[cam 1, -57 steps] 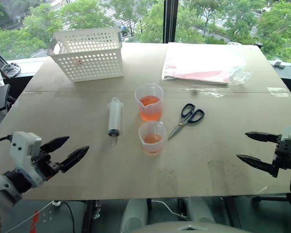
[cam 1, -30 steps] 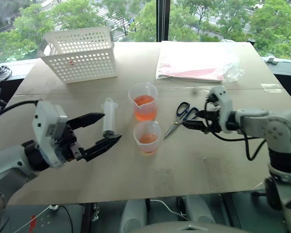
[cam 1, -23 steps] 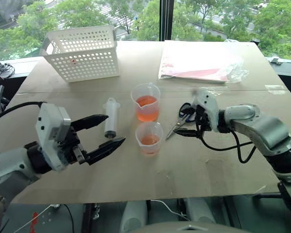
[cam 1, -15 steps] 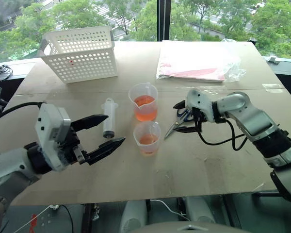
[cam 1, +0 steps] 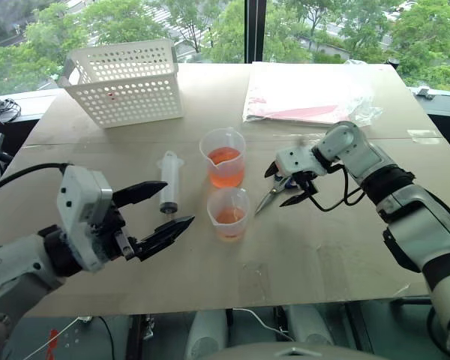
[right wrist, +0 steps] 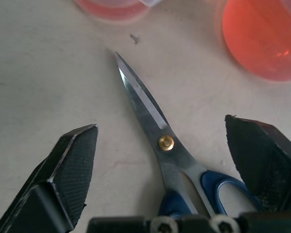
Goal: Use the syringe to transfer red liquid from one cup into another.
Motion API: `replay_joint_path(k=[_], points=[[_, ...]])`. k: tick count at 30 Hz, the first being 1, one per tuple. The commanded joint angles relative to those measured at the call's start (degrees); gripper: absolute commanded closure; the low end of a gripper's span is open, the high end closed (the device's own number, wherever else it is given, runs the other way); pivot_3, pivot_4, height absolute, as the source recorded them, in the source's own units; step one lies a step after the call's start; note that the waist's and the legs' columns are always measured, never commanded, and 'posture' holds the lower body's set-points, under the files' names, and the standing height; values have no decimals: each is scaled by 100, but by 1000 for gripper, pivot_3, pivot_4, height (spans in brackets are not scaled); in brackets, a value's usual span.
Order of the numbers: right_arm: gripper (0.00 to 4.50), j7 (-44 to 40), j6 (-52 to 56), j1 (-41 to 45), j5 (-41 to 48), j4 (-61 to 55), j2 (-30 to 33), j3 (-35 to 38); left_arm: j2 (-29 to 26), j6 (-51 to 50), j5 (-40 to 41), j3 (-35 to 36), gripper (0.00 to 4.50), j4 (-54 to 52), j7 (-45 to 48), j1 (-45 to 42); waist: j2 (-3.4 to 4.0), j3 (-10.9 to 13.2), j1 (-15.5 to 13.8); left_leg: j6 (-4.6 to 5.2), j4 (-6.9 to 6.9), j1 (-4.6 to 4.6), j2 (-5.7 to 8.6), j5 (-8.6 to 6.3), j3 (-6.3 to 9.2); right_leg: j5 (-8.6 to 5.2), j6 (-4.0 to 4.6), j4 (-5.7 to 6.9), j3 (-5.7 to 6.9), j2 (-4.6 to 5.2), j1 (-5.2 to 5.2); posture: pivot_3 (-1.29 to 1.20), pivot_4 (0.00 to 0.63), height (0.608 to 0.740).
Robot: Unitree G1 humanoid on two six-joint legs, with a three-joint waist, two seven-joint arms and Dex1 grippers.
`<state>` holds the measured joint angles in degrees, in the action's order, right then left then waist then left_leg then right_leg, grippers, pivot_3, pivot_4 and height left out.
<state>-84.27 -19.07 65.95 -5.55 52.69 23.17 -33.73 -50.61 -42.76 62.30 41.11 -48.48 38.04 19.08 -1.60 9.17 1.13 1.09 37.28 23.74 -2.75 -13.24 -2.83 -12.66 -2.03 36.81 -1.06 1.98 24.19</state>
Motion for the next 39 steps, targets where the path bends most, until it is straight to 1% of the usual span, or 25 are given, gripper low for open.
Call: replay_joint_path(k=[1,5,7,12,19,23,24,26,28,30,31,33,35,37,39], points=[[0,-195,-418,341,-279,595,-242,48,71,201,206,476,58,-290,188,251,0,0,4,-1,-1,0,0,0,0,0,0,-2,0,1,0,0,150,740],[0,-204,-489,551,-496,1133,-453,135,49,160,619,878,58,-354,548,701,5,3,3,-4,-2,0,1,2,3,0,0,-4,-2,6,0,0,150,740],[0,-304,-562,645,-600,1307,-485,139,9,206,528,1004,58,-338,706,841,10,6,-3,-5,-1,0,2,2,2,0,1,-4,0,6,0,0,150,740],[0,-132,-611,875,-979,1727,-608,97,-35,269,510,1076,58,-414,753,949,15,9,12,-16,-2,-3,2,9,4,0,2,0,6,4,-1,0,150,740],[0,42,-527,1085,-1339,2080,-843,145,-130,322,750,1197,58,-576,729,1030,16,10,91,-18,-4,-2,3,10,5,1,4,0,5,5,-1,0,150,740],[1032,154,-383,1087,-1524,2186,-946,147,-68,373,645,1162,0,-624,729,1121,13,8,136,-18,-4,-4,2,10,6,1,4,1,6,4,-2,0,150,740],[1557,180,-370,1086,-1565,2201,-951,148,-59,381,632,1159,0,-627,725,1133,14,7,145,-19,-4,-7,2,11,6,2,5,2,5,4,-3,0,150,740],[2220,239,-326,1084,-1609,2217,-962,173,-42,402,619,1157,0,-632,707,1160,13,6,150,-20,-4,-15,0,12,6,7,11,3,2,3,-5,0,150,740],[3059,341,-262,1090,-1664,2224,-957,195,-6,444,556,1133,0,-643,688,1193,13,6,148,-22,-4,-21,0,13,6,9,14,4,3,2,-9,0,150,740],[4017,388,-222,1097,-1735,2233,-925,211,19,490,513,1074,0,-652,656,1196,15,7,143,-22,-4,-37,-1,14,6,9,14,4,4,2,-25,0,150,740],[4306,418,-208,1097,-1757,2234,-910,227,27,508,490,1036,0,-656,641,1190,15,7,143,-22,-6,-46,-1,13,6,9,14,4,3,2,-29,0,150,740],[4309,465,-171,1100,-1793,2230,-868,269,43,540,446,957,0,-662,616,1171,15,7,135,-23,-12,-73,-2,13,6,8,14,3,-4,3,-50,0,150,740],[4309,451,-147,1097,-1728,2207,-815,382,54,578,406,880,0,-664,592,1145,15,8,132,-22,-14,-80,-2,13,8,8,14,3,-10,4,-53,0,150,740],[4309,260,-92,1127,-1502,2125,-701,636,50,618,358,783,0,-654,553,1090,19,11,121,-22,-14,-80,-2,13,10,8,14,3,-12,4,-52,0,150,740],[4309,-46,193,1173,-1125,1954,-481,1034,62,660,337,692,0,-635,463,1011,24,22,107,-22,-15,-76,-1,13,10,8,15,2,-14,6,-50,0,150,740]])
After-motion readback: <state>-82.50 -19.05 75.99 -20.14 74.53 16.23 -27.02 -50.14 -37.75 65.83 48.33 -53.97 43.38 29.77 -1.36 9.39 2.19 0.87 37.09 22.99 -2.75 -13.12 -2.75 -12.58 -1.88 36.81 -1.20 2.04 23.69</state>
